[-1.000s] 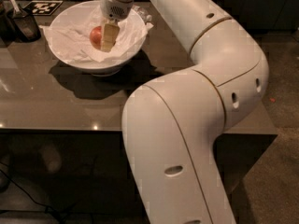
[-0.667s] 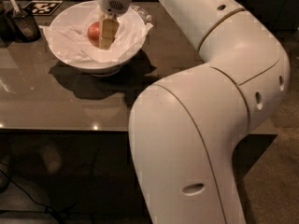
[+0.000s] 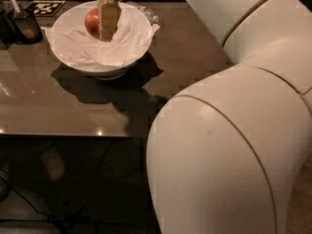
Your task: Pick apple from white bowl
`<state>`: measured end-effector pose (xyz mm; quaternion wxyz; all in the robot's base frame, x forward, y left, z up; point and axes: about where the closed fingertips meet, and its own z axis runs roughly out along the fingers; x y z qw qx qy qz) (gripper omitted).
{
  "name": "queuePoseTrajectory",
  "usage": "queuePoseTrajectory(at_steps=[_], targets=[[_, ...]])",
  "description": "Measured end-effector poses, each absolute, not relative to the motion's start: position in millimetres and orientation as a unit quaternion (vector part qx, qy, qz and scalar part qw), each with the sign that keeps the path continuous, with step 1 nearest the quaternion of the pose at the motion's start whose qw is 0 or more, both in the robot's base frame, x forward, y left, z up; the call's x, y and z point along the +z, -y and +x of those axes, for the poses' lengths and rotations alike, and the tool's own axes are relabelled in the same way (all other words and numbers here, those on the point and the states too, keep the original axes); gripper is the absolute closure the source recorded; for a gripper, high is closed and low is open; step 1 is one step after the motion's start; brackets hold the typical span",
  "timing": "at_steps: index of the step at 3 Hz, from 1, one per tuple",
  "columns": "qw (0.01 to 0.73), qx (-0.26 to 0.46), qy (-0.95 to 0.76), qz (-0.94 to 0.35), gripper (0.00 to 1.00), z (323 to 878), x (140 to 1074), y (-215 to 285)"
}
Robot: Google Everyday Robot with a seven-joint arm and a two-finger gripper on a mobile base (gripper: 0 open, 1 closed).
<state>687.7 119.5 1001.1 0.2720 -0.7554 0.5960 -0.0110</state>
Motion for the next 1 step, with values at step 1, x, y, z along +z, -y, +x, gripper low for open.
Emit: queuePoseTrajectory(at_steps=[1], targets=[[0.274,-0.013,-0.595,-0.755,1.00,687.0,1003.8,-118.8]])
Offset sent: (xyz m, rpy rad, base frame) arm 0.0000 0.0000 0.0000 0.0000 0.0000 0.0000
